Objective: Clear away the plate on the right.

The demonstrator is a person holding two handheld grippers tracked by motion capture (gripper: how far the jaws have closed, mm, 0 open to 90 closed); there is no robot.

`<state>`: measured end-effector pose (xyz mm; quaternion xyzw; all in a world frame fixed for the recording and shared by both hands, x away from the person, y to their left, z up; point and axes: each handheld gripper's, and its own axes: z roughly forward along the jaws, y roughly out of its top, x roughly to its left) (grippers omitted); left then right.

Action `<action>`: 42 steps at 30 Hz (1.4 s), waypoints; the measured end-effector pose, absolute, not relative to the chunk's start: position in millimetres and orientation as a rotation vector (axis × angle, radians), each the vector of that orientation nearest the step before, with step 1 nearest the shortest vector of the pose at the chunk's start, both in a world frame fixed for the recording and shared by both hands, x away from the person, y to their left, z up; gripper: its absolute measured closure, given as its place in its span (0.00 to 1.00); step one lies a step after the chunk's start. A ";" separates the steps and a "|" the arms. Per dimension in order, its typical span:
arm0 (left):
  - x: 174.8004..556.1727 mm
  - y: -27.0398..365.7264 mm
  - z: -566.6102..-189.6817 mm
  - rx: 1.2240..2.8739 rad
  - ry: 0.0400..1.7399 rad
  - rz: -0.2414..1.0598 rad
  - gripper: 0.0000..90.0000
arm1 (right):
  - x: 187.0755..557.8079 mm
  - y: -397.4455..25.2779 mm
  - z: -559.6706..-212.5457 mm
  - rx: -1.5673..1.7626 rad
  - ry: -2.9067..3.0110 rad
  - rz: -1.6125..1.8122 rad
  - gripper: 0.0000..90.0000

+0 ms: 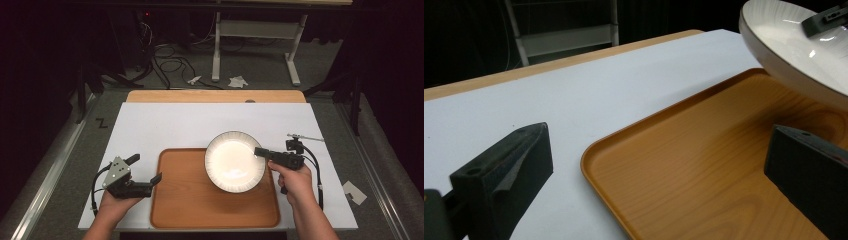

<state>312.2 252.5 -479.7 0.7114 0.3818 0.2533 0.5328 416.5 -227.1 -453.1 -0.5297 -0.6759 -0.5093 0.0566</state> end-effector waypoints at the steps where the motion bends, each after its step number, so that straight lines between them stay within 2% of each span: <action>1: 311.9 253.2 -479.4 1.690 0.912 0.603 0.00 | 416.9 -224.9 -452.7 -1.606 -2.050 -1.536 0.94; 23: 312.3 255.3 -478.1 1.675 0.909 0.595 0.00 | 410.4 -181.1 -465.2 -1.474 -2.129 -1.455 0.94; 42: 310.8 255.5 -476.9 1.680 0.893 0.598 0.00 | 402.9 -164.9 -472.6 -1.446 -2.233 -1.361 0.94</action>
